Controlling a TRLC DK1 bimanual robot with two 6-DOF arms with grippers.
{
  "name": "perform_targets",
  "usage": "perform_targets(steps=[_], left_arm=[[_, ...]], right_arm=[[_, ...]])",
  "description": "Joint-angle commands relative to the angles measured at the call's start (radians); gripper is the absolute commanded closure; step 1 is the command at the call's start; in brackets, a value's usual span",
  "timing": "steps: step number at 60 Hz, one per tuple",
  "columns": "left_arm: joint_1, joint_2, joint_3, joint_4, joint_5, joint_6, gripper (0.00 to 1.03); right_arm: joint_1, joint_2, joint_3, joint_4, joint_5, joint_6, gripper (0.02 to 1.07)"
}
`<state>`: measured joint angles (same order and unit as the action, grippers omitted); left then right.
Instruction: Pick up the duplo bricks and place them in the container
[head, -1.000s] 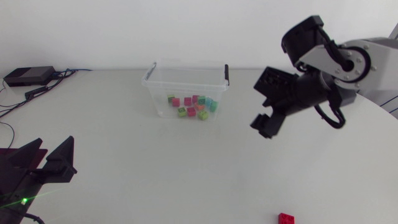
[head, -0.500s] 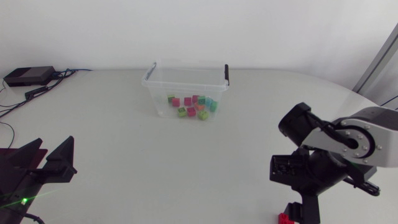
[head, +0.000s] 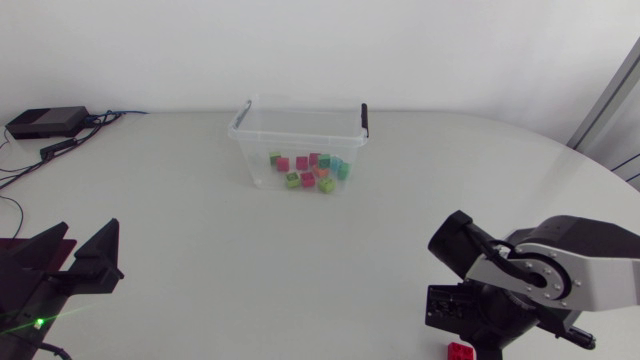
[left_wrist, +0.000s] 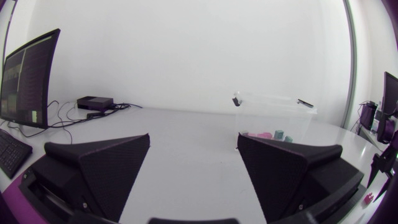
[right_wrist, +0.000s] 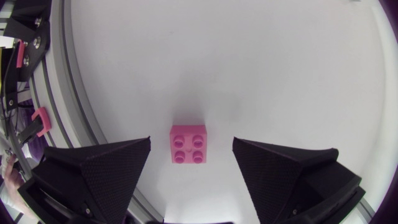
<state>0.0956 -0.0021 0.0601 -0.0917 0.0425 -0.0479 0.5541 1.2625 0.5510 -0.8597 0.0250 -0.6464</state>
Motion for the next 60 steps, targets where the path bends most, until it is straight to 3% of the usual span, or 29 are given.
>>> perform_targets(steps=[1, 7, 11, 22, 33, 43, 52, 60], left_arm=[[0.004, -0.009, -0.02, 0.01, -0.01, 0.014, 0.05], [0.004, -0.009, -0.02, 0.009, -0.01, 0.014, 0.05], [0.004, -0.009, -0.02, 0.009, -0.01, 0.014, 0.05], [0.004, -0.009, -0.02, 0.009, -0.01, 0.014, 0.05], [0.004, -0.009, -0.02, 0.009, -0.01, 0.014, 0.05], [0.004, -0.009, -0.02, 0.01, -0.01, 0.014, 0.05], [0.004, -0.009, -0.02, 0.01, -0.01, 0.014, 0.05], [0.004, -0.009, -0.02, 0.01, -0.01, 0.014, 0.05]], right_arm=[[-0.01, 0.018, -0.037, 0.014, 0.009, 0.021, 0.14], [-0.01, 0.025, -0.068, 0.042, 0.009, 0.017, 0.18], [-0.014, 0.026, -0.082, 0.057, 0.01, 0.011, 0.27], [-0.022, 0.028, -0.091, 0.094, 0.015, 0.005, 0.84], [-0.033, -0.043, 0.026, -0.006, 0.026, 0.001, 0.87], [-0.045, -0.068, 0.24, -0.073, 0.024, 0.001, 0.87], [-0.085, 0.038, 0.463, -0.019, -0.069, 0.016, 0.86], [-0.088, 0.187, 0.61, 0.102, -0.129, 0.076, 0.85]])
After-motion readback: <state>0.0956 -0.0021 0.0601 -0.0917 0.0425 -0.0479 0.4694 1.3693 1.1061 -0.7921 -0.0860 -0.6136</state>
